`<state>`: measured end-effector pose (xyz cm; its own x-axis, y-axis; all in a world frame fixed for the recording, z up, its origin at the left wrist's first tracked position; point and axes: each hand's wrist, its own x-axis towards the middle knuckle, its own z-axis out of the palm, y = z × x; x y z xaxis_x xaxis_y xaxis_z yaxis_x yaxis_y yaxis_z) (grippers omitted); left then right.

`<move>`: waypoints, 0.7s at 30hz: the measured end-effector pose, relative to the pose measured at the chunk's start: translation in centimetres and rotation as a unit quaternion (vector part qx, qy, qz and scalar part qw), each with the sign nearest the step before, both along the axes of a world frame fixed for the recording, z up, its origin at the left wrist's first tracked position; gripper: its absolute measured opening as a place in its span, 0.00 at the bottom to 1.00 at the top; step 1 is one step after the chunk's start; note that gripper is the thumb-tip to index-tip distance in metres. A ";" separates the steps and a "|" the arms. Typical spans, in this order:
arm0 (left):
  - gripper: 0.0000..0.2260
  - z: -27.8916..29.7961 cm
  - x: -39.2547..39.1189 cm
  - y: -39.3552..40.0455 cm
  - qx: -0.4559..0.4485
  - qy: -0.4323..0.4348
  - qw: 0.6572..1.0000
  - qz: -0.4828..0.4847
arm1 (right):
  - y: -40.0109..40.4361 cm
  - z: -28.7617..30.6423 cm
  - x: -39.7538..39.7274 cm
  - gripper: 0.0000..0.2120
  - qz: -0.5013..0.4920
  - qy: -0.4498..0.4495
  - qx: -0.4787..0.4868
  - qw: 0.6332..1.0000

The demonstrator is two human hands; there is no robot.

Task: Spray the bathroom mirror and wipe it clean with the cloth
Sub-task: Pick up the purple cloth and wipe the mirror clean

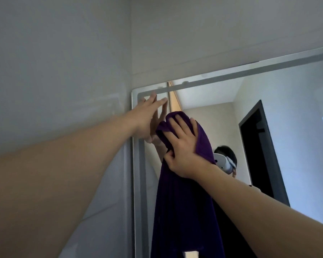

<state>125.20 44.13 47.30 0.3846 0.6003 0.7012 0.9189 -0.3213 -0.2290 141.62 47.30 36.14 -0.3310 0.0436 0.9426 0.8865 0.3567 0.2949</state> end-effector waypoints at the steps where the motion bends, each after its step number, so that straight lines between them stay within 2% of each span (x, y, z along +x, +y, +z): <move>1: 0.62 0.0 0.3 0.3 -0.014 -0.021 1.000 -0.013 | 0.0 -0.4 -0.1 0.32 -0.001 0.009 0.000 1.000; 6: 0.65 0.0 0.6 0.5 -0.011 -0.022 1.000 -0.015 | 0.1 -4.1 -2.0 0.34 -0.030 0.031 -0.012 0.999; 12: 0.63 -0.7 0.7 0.4 -0.009 -0.007 1.000 0.028 | 1.8 -11.4 -5.9 0.35 0.031 -0.087 -0.052 0.994; 17: 0.70 -3.1 1.2 -0.3 -0.040 -0.008 0.998 0.055 | 1.5 -16.7 -7.0 0.33 0.036 -0.119 -0.080 0.989; 21: 0.70 -7.1 0.8 0.3 -0.035 -0.002 0.999 0.035 | 1.3 -21.7 -5.9 0.32 0.041 -0.161 -0.128 0.978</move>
<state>125.98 44.48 40.24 0.3367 0.6733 0.6583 0.9407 -0.2704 -0.2046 135.74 48.60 14.40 -0.6210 0.2244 0.7510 0.7276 0.5213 0.4459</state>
